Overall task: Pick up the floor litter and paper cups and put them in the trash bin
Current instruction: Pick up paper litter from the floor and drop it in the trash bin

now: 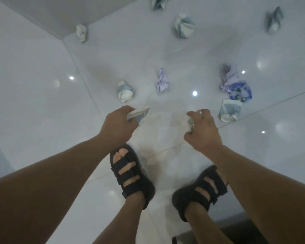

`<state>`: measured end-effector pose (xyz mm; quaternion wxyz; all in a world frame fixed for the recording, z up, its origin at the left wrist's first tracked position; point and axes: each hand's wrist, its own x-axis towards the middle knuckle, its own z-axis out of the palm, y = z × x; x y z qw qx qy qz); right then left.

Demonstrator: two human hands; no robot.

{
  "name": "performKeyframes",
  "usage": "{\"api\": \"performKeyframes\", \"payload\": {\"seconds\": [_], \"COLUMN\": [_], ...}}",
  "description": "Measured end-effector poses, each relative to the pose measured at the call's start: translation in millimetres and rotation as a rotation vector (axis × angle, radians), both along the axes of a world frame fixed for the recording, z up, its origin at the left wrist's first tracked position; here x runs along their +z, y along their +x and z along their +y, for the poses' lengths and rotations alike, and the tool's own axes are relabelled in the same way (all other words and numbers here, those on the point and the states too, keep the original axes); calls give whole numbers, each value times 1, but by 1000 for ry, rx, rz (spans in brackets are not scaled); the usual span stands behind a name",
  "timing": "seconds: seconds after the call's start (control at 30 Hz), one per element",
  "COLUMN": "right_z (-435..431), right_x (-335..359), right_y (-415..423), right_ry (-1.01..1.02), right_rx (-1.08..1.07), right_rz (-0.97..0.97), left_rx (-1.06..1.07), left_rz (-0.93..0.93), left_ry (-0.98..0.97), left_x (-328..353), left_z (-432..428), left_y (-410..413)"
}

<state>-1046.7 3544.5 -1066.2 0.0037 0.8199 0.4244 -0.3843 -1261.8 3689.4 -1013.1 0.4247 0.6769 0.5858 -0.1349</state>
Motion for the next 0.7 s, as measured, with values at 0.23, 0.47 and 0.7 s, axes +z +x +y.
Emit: {"api": "performKeyframes", "payload": {"seconds": [0.23,0.47,0.7], "right_z": [75,135,144], "right_x": [178,370,520], "right_y": [-12,-78,-149], "right_ry": [176,306,283], "right_rx": [129,237,506], "right_rz": [25,118,177], "left_rx": [73,277,576], "left_rz": [-28,-39,-29], "left_ry": [53,173,263], "left_x": [160,350,484], "left_z": [49,72,13], "left_y": [-19,-81,-155]}}
